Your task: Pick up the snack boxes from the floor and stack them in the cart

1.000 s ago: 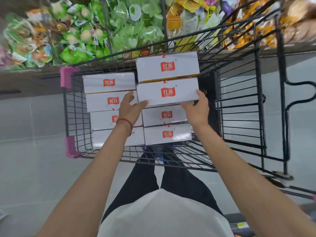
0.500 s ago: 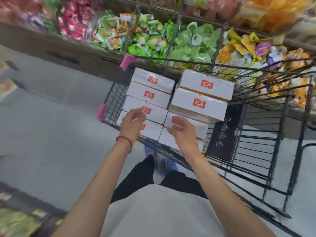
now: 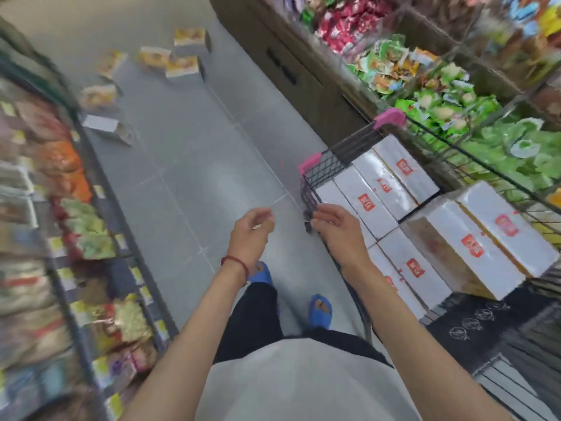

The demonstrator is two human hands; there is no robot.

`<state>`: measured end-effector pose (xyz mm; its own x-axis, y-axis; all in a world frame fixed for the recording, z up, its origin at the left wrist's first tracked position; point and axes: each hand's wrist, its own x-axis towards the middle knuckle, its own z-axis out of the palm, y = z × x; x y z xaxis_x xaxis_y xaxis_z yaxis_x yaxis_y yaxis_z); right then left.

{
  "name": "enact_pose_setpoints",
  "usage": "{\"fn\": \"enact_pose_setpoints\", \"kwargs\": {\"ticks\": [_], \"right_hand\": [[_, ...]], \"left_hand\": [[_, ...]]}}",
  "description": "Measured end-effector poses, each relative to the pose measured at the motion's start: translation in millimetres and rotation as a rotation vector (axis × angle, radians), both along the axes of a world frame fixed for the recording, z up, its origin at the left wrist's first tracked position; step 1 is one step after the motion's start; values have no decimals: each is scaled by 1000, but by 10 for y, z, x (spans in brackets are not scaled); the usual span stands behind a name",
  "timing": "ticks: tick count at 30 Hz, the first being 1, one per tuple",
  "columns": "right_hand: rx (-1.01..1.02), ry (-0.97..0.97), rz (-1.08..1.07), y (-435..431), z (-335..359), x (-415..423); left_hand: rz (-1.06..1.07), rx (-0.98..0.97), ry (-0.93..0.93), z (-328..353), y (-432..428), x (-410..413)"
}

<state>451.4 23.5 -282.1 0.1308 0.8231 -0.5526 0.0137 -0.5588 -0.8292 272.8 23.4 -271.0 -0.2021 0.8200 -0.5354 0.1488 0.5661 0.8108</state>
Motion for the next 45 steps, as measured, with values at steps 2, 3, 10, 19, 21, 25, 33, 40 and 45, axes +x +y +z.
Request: {"fn": "enact_pose_setpoints", "kwargs": {"ticks": [2,3,10,19,21,25,33,40,45], "right_hand": [[-10,3,72,151,15,-287],[-12,3,109,237,15,-442],[-38,-3,320,941,-70,-1636],[-56,-8,355,2001,119,-3063],[-53,-14,364,2267,163,-3274],[-58,-9,344,2915,200,-3600],[-73,-2,383,4601,104,-4031],[-61,-43,529,6196,135,-4340],[-64,-38,537,7327,131,-4653]], "left_hand": [[69,0,-13,-30,32,-264],[98,-4,-19,-54,56,-400],[227,-47,-53,-242,452,-1489],[233,-45,-14,-219,1452,-3051],[242,-34,-18,-188,1735,-3288],[235,-36,-29,-179,2367,-3632],[203,-46,-36,-183,3943,-4097],[369,-69,-77,-73,5417,-4360],[414,-60,-95,-109,6413,-4625]]}}
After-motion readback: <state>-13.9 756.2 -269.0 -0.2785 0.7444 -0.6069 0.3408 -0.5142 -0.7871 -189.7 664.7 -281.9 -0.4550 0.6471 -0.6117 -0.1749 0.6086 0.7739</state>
